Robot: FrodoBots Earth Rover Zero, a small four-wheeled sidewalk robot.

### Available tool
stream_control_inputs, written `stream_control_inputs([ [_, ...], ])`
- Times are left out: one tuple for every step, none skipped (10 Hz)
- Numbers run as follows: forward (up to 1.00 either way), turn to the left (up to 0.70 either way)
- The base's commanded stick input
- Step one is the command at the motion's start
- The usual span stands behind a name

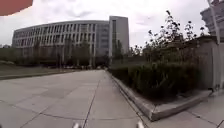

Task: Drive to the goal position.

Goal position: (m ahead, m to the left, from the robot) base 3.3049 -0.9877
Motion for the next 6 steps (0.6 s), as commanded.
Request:
stream_control_inputs([
  [0.7, 0.13],
  [0.7, 0.14],
  [0.7, 0.11],
  [0.7, 0.01],
  [0.7, 0.0],
  [0.7, 0.0],
])
